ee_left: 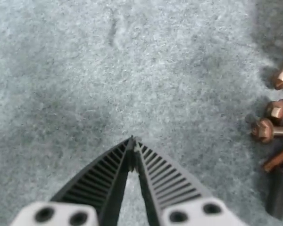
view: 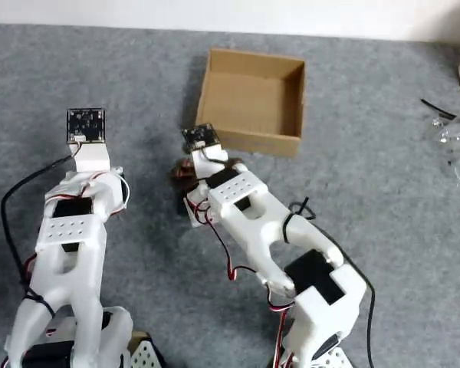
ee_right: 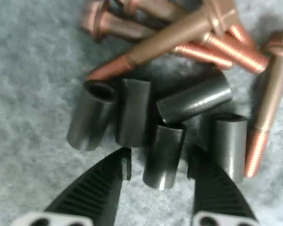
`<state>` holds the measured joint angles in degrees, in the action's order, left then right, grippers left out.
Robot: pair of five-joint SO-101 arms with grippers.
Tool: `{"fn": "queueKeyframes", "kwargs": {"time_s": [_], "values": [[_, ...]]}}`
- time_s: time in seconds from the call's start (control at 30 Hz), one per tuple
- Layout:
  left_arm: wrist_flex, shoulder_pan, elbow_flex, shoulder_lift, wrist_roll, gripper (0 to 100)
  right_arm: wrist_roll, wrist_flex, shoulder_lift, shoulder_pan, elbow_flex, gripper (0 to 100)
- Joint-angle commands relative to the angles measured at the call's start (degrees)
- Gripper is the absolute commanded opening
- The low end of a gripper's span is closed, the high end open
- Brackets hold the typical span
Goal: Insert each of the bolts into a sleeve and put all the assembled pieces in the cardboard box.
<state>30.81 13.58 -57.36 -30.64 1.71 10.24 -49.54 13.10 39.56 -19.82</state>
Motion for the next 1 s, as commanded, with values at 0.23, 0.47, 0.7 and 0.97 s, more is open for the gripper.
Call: {"fn": "queueKeyframes", "kwargs": {"time_s": [0.23,0.47,0.7,0.97], "values": [[-0.9,0.5,0.5,0.0,0.4,1,0.6,-0.6,0.3,-2.9,0.6,18.7],[-0.9,0.5,0.5,0.0,0.4,1,0.5,-0.5,0.4,-2.9,0.6,0.9],[-1.0,0.6,0.6,0.0,0.4,1,0.4,0.3,0.0,-3.8,0.6,0.4],[-1.0,0.6,0.5,0.0,0.4,1,0.3,-5.0,-6.4,-4.7,2.7,0.4]]}}
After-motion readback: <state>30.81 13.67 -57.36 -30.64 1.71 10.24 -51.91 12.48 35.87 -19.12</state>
